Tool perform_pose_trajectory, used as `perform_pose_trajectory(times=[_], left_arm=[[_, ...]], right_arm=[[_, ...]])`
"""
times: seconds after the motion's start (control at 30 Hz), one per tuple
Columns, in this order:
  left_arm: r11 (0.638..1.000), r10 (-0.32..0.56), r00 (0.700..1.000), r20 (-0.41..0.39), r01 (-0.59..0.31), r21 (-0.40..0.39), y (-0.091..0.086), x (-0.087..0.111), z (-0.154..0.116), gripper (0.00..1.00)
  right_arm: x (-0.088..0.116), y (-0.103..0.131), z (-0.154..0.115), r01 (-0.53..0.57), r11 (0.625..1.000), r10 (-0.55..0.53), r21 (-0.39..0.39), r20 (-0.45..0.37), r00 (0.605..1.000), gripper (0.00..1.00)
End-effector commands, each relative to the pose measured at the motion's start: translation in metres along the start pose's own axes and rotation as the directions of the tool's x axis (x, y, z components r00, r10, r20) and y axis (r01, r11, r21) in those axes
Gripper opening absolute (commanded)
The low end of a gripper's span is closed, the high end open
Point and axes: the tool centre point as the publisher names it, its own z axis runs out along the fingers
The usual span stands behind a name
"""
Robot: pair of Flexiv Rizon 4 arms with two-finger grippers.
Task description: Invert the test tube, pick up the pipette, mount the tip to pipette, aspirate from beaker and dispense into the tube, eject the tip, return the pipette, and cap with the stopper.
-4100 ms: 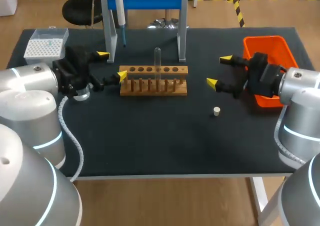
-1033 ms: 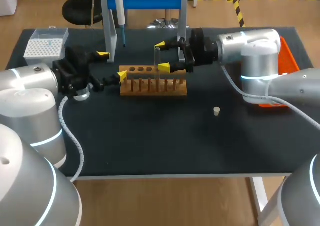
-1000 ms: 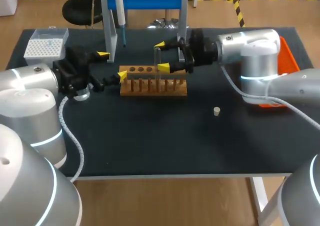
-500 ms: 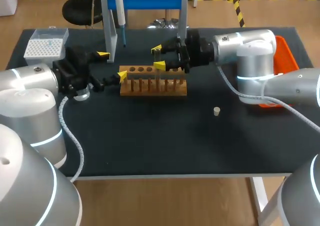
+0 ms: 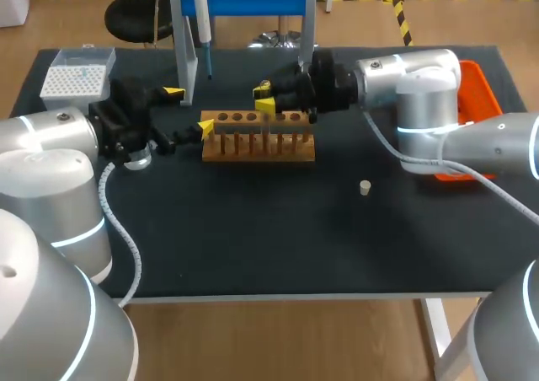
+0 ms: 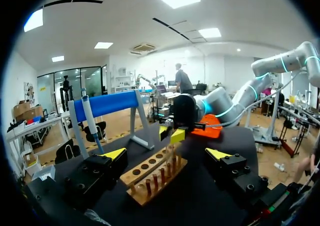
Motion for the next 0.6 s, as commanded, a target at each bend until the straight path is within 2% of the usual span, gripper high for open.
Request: perform_pose_trajectory(times=[0.03,0.6], left_arm=[[1.000,0.001,1.000,0.004,-0.001,0.002,0.001,0.001,0.001,1.00],[1.000,0.001,1.000,0.004,-0.001,0.002,0.001,0.001,0.001,1.00]], right_arm=[[-0.002,0.000,0.000,-0.001,1.000,0.001,-0.004,-0.003,1.000,0.00],[-0.001,0.017,-0.006,0.010,1.000,-0.010,-0.015,0.009,1.000,0.00]])
